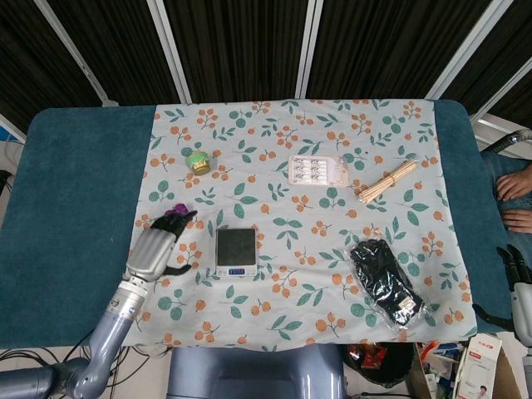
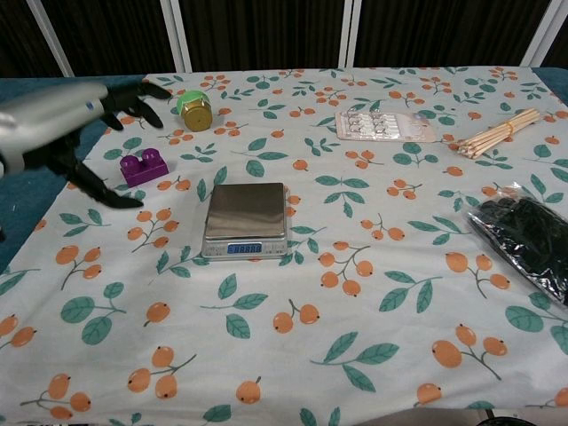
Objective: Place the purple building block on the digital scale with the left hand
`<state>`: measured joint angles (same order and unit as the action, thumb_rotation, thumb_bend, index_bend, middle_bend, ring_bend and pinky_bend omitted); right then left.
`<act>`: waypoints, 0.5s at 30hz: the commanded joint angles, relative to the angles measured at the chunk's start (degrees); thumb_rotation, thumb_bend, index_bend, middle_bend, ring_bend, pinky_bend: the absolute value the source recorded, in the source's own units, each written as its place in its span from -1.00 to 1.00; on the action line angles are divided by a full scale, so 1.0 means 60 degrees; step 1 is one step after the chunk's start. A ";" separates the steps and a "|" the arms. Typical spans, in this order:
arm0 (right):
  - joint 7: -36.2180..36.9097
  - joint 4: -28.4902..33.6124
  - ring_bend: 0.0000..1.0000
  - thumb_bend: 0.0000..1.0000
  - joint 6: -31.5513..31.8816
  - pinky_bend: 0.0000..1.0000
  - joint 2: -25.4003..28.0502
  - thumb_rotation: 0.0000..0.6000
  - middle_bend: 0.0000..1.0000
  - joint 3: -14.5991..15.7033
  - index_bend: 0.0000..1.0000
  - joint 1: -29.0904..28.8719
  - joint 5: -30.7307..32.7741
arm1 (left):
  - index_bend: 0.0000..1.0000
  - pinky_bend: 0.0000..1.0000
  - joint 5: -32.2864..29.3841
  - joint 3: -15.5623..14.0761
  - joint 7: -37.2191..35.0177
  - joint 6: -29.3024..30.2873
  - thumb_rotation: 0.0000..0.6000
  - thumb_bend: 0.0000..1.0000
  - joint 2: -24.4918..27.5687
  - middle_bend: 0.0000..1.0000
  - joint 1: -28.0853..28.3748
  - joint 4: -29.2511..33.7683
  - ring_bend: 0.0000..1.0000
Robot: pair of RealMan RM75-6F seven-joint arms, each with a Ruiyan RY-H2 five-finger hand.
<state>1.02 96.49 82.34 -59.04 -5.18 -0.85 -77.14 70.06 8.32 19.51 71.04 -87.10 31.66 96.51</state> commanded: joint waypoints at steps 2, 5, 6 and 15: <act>-0.0067 0.0065 -0.66 -0.85 -0.0017 -0.62 -0.0010 1.00 -0.98 -0.0001 -0.91 -0.0017 0.0009 | -0.73 -0.56 -0.0980 0.1190 -0.1164 -0.0254 1.00 -0.86 0.0162 -0.51 0.0201 -0.0709 -0.72; -0.0182 0.0125 -0.66 -0.85 -0.0020 -0.62 -0.0023 1.00 -0.98 0.0006 -0.91 -0.0030 0.0007 | -0.72 -0.56 -0.1644 0.1508 -0.1125 -0.0809 1.00 -0.86 0.0246 -0.51 0.0448 -0.1144 -0.70; -0.0220 0.0141 -0.66 -0.85 -0.0019 -0.62 -0.0025 1.00 -0.98 0.0016 -0.91 -0.0026 0.0009 | -0.72 -0.56 -0.1898 0.1584 -0.1054 -0.0986 1.00 -0.86 0.0224 -0.52 0.0534 -0.1343 -0.70; -0.0290 0.0162 -0.66 -0.85 0.0024 -0.62 -0.0020 1.00 -0.98 -0.0027 -0.91 0.0004 0.0139 | -0.66 -0.58 -0.3925 0.1989 -0.0848 -0.2648 1.00 -0.90 -0.0182 -0.46 0.1199 -0.2853 -0.70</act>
<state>-0.73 97.49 82.50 -59.18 -5.32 -0.83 -76.37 48.50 19.56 14.47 57.34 -87.39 37.66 81.34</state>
